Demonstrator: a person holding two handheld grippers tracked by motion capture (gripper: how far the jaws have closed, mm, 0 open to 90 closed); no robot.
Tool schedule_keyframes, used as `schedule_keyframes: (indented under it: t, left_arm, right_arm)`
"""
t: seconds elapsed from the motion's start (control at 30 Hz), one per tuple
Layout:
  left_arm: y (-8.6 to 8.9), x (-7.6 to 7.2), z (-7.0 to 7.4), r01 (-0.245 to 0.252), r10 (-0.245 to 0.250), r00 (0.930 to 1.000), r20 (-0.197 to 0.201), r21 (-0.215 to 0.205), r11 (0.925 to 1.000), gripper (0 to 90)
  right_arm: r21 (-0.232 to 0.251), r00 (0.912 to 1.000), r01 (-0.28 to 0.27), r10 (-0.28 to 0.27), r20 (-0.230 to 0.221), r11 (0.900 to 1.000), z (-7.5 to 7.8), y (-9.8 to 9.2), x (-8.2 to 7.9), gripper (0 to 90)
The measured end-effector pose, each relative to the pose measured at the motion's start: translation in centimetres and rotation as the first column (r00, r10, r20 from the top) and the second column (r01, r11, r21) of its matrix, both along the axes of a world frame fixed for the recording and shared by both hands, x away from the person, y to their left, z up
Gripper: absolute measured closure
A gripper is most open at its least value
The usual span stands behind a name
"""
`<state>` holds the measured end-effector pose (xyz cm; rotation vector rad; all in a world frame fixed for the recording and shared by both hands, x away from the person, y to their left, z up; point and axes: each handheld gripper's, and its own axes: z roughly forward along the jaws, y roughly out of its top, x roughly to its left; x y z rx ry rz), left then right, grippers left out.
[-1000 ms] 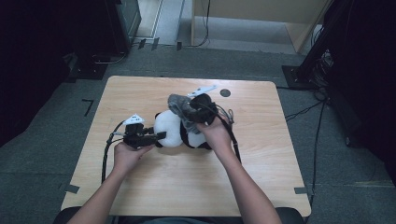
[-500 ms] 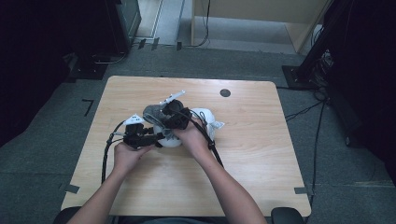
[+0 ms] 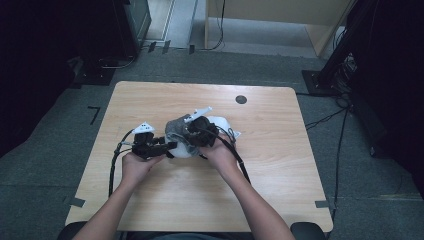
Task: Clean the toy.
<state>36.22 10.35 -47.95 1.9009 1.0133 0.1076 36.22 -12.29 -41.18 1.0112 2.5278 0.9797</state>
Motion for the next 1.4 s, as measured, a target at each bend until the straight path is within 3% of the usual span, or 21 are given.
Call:
schedule_keyframes:
  t: [0.47, 0.6, 0.8, 1.03, 1.17, 1.27, 1.4]
  left_arm:
    - [-0.1, 0.0, 0.1, 0.007, -0.007, 1.0000, 0.002, -0.003, 1.0000, 56.2]
    - [-0.1, 0.1, 0.1, 0.008, -0.008, 1.0000, -0.004, -0.006, 0.9999, 56.3]
    - [-0.1, 0.1, 0.1, 0.010, -0.010, 0.9999, -0.007, -0.012, 0.9999, 56.3]
    - [0.1, 0.2, 0.0, 0.005, -0.005, 0.9998, -0.019, -0.022, 0.9997, 56.2]
    - [0.2, 0.3, 0.0, 0.006, -0.006, 0.9996, -0.026, -0.024, 0.9997, 56.2]
    - [0.1, 0.3, 0.0, 0.001, -0.001, 0.9995, -0.032, -0.028, 0.9996, 56.0]
    - [0.0, 0.2, 0.2, -0.004, 0.003, 0.9997, -0.026, -0.023, 0.9997, 56.0]
  right_arm:
    - [0.028, 0.9976, 0.045, -0.046, 0.051, 0.999, 0.3, -5.7, -2.5, 77.3]
    - [0.048, 0.9942, 0.085, -0.088, 0.062, 0.995, 0.4, -7.3, -3.0, 77.3]
    - [0.096, 0.9840, 0.167, -0.172, 0.046, 0.981, -0.4, -10.5, -3.5, 77.2]
    - [0.108, 0.9659, 0.257, -0.259, 0.002, 0.960, -1.6, -13.2, -3.2, 77.2]
    - [0.102, 0.9518, 0.306, -0.307, -0.003, 0.947, -1.3, -14.1, -3.0, 77.4]
    - [0.151, 0.9547, 0.292, -0.297, 0.015, 0.945, 0.2, -13.8, -3.3, 77.5]
    - [0.190, 0.9612, 0.265, -0.275, 0.025, 0.945, 2.0, -11.9, -2.7, 77.5]
